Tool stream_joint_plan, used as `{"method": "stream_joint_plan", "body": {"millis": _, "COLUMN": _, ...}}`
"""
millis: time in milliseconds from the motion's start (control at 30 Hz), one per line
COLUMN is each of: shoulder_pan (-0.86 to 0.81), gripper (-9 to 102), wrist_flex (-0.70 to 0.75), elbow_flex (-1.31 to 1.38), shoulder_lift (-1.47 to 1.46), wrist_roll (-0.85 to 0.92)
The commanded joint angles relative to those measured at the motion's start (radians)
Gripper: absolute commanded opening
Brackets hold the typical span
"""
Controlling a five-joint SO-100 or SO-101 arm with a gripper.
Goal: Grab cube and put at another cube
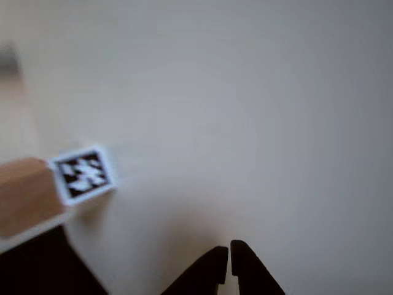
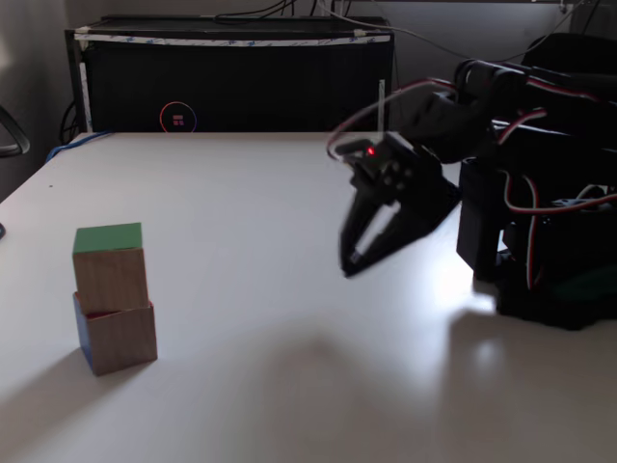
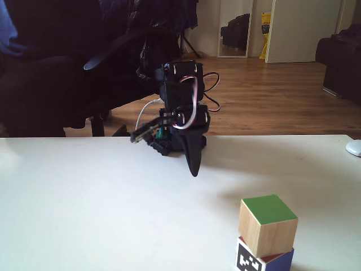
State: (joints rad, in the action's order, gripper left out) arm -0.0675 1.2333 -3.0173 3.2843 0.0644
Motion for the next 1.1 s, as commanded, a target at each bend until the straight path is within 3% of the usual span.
{"method": "stream_joint_plan", "body": {"millis": 0, "shoulder_pan": -0.002, "gripper": 0, "wrist_flex": 0.057, "elbow_flex": 0.049, "shoulder_lift": 0.003, "wrist_roll": 0.006}}
{"method": "stream_joint_plan", "body": {"millis": 1067, "shoulder_pan": -0.006, "gripper": 0, "wrist_flex": 0.057, "elbow_flex": 0.049, "shoulder_lift": 0.003, "wrist_roll": 0.034}}
